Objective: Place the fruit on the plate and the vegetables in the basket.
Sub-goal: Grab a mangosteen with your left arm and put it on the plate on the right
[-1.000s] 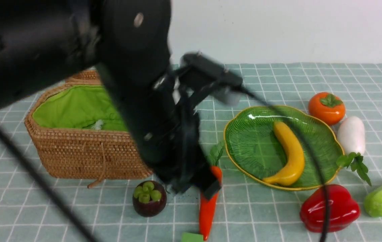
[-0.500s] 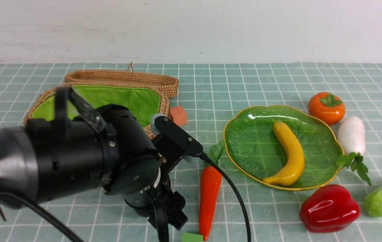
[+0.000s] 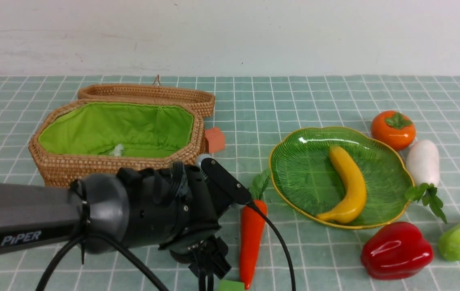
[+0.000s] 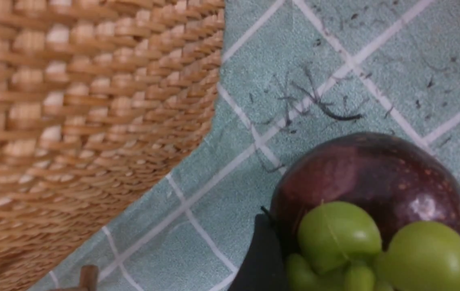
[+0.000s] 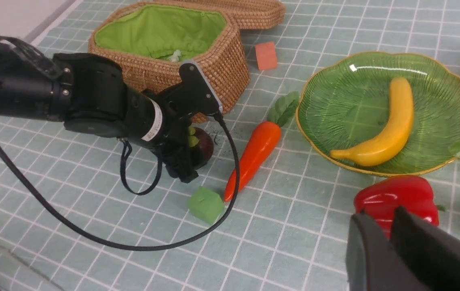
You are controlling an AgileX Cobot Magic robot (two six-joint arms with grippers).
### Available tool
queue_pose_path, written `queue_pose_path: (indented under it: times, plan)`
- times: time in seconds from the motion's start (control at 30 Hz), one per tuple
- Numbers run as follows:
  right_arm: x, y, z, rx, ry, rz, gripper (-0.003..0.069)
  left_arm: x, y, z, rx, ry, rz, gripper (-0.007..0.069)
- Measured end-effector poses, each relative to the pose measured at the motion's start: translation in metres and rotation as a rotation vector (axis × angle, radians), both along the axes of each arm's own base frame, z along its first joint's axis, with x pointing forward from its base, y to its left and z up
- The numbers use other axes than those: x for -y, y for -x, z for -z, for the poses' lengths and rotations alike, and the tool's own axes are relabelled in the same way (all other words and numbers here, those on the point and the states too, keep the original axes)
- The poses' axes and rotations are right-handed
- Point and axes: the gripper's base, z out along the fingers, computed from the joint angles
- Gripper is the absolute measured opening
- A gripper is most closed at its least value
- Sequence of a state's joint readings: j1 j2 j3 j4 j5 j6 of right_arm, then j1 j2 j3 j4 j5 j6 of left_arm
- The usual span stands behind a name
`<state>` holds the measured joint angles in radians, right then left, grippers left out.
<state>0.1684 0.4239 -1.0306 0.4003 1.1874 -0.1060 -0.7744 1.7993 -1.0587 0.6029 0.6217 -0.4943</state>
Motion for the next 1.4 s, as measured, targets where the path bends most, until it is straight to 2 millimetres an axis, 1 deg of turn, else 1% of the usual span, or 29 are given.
queue_pose_path:
  times: [0.03,0.13,0.4,0.53,0.57,0.63,0.67,0.7,0.73,0.77,0.83,0.87,0.9,0.93,0.97,1.03,1.07,1.1,1.13,1.17,1.2,1.27,1.33,1.4]
  plan:
    - [0.0,0.0,0.0,-0.001,-0.001,-0.002,0.0098,0.0,0.0,0.0,0.0,0.0,0.0,0.058]
    - [-0.001,0.002,0.001,-0.02,-0.003,-0.016,0.0098,0.0,0.0,0.0,-0.001,0.006,-0.001,0.0539]
    - [-0.001,0.002,0.002,-0.027,0.001,-0.019,0.0101,0.002,0.0,-0.001,-0.003,0.034,-0.015,0.0539]
    - [0.0,0.001,0.002,-0.026,0.009,-0.008,0.0102,0.006,0.004,-0.01,-0.025,0.061,-0.061,0.0539]
    - [0.002,0.0,0.002,-0.024,0.014,0.019,0.0104,0.012,0.01,-0.026,-0.015,0.097,-0.062,0.0539]
    - [0.004,-0.001,0.002,-0.025,0.003,0.057,0.0105,0.022,0.014,-0.045,0.014,0.162,-0.048,0.0539]
    - [0.005,-0.002,0.002,-0.025,-0.003,0.078,0.0106,0.03,0.014,-0.061,0.037,0.212,-0.03,0.0539]
    - [0.006,-0.003,0.002,-0.025,-0.006,0.085,0.0106,0.032,0.014,-0.064,0.043,0.224,-0.023,0.0539]
    - [0.007,-0.003,0.001,-0.023,-0.008,0.102,0.0107,0.045,0.012,-0.084,0.062,0.29,0.008,0.0539]
    - [0.007,-0.003,0.001,-0.024,-0.007,0.106,0.0107,0.053,0.009,-0.094,0.065,0.326,0.027,0.0539]
    - [0.007,-0.004,0.001,-0.023,-0.006,0.107,0.0108,0.07,-0.002,-0.106,0.061,0.375,0.063,0.0539]
    - [0.007,-0.004,0.001,-0.023,-0.006,0.107,0.0108,0.078,-0.01,-0.104,0.049,0.385,0.075,0.0539]
    - [0.007,-0.003,0.002,-0.029,-0.011,0.11,0.0108,0.092,-0.024,-0.103,0.036,0.409,0.095,0.0539]
    - [0.007,-0.003,0.002,-0.029,-0.011,0.11,0.0108,0.094,-0.025,-0.103,0.034,0.413,0.098,0.0539]
    - [0.007,-0.003,0.002,-0.034,-0.009,0.109,0.0109,0.106,-0.041,-0.098,0.017,0.433,0.104,0.0539]
    - [0.007,-0.003,0.003,-0.044,-0.004,0.106,0.0111,0.119,-0.06,-0.087,-0.012,0.445,0.101,0.0539]
    - [0.007,-0.002,0.003,-0.048,-0.002,0.105,0.0112,0.125,-0.068,-0.086,-0.018,0.46,0.093,0.0539]
    - [0.007,-0.002,0.004,-0.054,0.0,0.104,0.0112,0.129,-0.078,-0.08,-0.031,0.464,0.083,0.0539]
    - [0.007,-0.002,0.004,-0.059,0.003,0.103,0.0113,0.134,-0.091,-0.068,-0.047,0.456,0.07,0.0539]
    - [0.007,-0.002,0.004,-0.06,0.003,0.102,0.0113,0.135,-0.091,-0.071,-0.041,0.462,0.072,0.0539]
    - [0.007,-0.002,0.005,-0.063,0.005,0.102,0.0113,0.139,-0.103,-0.058,-0.055,0.446,0.06,0.0539]
    - [0.007,-0.002,0.005,-0.065,0.006,0.102,0.0114,0.143,-0.116,-0.045,-0.06,0.424,0.051,0.0539]
    - [0.007,-0.002,0.005,-0.065,0.006,0.102,0.0114,0.145,-0.123,-0.036,-0.063,0.389,0.049,0.0539]
    - [0.007,-0.002,0.005,-0.066,0.006,0.102,0.0115,0.146,-0.125,-0.03,-0.069,0.366,0.043,0.0539]
